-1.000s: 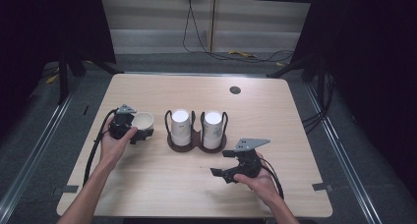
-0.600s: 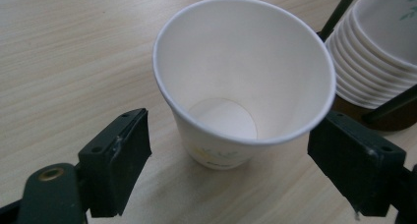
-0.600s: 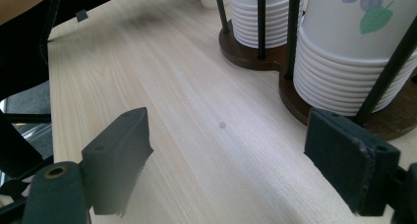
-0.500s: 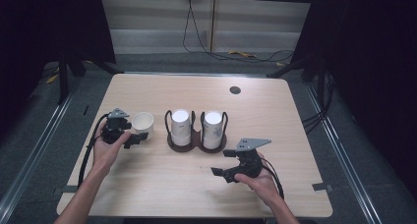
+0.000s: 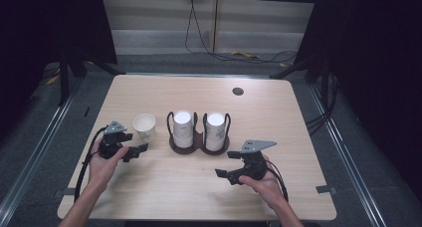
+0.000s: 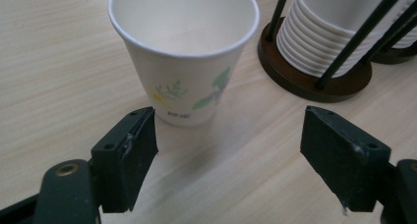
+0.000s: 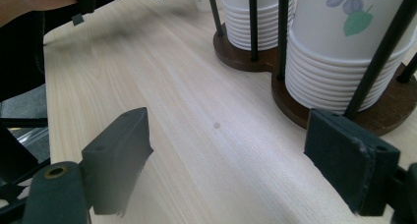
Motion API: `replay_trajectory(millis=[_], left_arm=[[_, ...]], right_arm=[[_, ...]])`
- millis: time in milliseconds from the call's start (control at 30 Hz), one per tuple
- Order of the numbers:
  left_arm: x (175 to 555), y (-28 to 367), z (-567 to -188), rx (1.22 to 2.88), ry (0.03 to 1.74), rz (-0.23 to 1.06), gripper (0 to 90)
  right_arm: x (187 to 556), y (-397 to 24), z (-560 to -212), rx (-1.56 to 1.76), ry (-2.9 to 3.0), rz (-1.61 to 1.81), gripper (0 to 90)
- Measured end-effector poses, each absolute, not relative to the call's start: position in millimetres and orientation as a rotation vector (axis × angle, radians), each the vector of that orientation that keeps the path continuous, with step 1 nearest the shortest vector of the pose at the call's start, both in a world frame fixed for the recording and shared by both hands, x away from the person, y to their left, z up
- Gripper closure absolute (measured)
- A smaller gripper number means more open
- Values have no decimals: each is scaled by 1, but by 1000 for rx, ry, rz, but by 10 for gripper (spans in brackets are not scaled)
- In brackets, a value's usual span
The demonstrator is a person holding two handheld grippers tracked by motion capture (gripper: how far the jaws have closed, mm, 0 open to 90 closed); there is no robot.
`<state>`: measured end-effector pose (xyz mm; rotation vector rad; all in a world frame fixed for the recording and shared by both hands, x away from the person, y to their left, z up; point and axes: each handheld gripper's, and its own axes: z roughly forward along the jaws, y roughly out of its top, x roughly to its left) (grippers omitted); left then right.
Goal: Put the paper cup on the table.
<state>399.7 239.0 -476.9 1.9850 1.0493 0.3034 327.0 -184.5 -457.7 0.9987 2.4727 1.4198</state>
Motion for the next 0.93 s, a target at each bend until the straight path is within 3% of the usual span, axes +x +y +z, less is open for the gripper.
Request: replay_trajectory(millis=[233, 633, 933], left_arm=[[376, 235, -470, 2002, 947, 248, 214], [336, 194, -464, 2021, 853, 164, 213], [329, 197, -487, 2018, 848, 146, 207]], right_arm=[[327, -186, -459, 1014, 2461, 1417, 177], [323, -192, -462, 1077, 2415, 1420, 177], [322, -194, -467, 1129, 2363, 1403, 177]])
